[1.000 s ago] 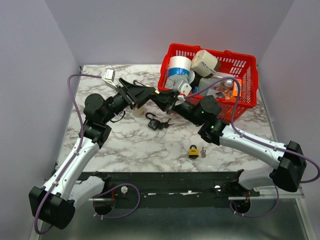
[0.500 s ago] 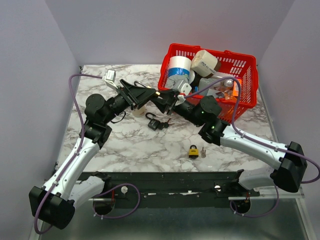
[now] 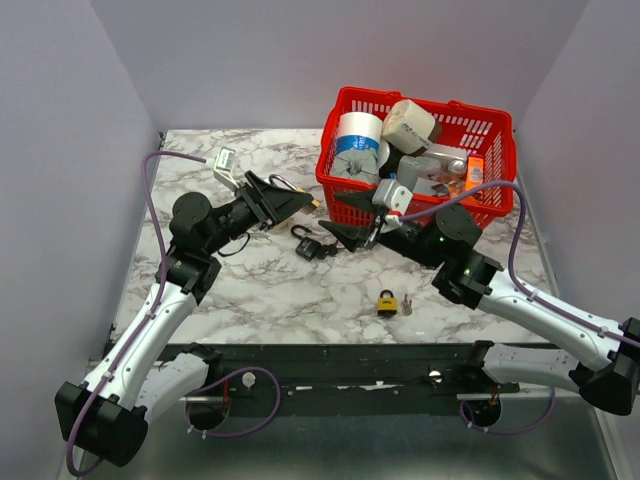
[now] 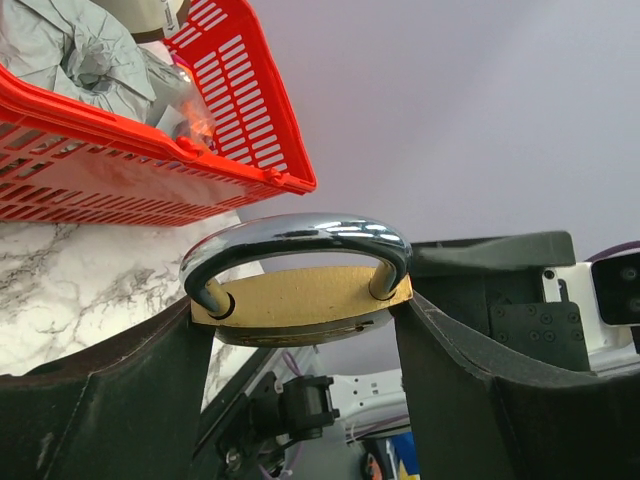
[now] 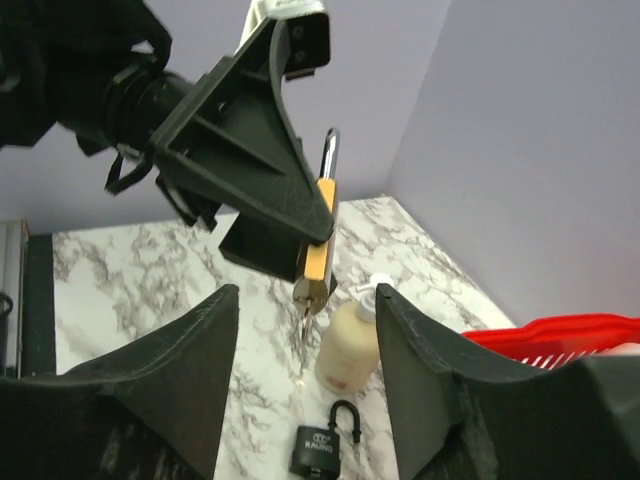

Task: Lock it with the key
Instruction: Lock the lock.

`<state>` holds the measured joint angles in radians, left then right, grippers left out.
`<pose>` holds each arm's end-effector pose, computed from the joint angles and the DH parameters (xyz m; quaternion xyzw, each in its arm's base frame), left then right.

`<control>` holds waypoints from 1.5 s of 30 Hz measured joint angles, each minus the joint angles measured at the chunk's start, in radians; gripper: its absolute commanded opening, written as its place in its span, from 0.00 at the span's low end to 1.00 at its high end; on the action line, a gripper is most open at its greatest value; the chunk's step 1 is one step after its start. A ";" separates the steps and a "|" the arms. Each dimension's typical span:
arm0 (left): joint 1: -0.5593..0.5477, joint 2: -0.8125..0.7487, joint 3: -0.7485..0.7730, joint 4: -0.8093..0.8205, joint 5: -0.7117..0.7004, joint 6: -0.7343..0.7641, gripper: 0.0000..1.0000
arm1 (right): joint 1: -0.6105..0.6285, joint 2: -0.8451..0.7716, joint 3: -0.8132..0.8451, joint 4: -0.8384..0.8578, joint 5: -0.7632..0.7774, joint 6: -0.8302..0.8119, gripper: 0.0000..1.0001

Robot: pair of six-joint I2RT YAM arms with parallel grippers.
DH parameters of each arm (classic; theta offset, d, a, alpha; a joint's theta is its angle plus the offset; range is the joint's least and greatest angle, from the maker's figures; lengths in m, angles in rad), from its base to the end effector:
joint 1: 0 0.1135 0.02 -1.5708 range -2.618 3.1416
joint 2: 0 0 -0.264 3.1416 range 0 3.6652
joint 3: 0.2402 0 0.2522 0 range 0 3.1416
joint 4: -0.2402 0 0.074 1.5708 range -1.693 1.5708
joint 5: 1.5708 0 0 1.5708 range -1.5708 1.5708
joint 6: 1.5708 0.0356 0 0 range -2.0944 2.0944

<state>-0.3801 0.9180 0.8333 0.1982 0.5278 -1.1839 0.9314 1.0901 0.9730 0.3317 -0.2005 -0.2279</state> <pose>0.1910 -0.0956 0.3741 -0.0723 0.6677 -0.6308 0.3886 0.1462 0.2085 0.4017 -0.4071 0.4795 0.3259 0.7058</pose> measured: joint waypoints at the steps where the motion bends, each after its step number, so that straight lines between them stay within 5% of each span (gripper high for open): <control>1: 0.000 0.000 0.001 -0.002 0.005 0.008 0.00 | 0.000 -0.010 -0.007 -0.018 -0.006 -0.011 0.49; 7: 0.000 0.000 0.002 -0.008 0.016 0.026 0.00 | 0.000 -0.011 -0.013 -0.100 -0.013 -0.062 0.38; 22: -0.002 0.000 0.002 -0.013 0.015 0.031 0.00 | 0.000 0.085 0.044 -0.126 0.014 -0.055 0.31; 33: -0.006 0.000 0.002 -0.014 0.003 0.036 0.00 | 0.000 0.121 0.079 -0.159 0.016 -0.041 0.14; 36: -0.006 0.000 0.001 -0.015 -0.002 0.037 0.00 | 0.001 0.130 0.086 -0.169 0.016 -0.039 0.01; 45: -0.008 -0.005 0.000 -0.045 -0.031 0.054 0.00 | 0.001 0.131 0.089 -0.189 0.031 -0.018 0.01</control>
<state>-0.3878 0.9134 0.8337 0.1528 0.4965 -1.1297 0.9325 1.2209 1.0622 0.1429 -0.1699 -0.2459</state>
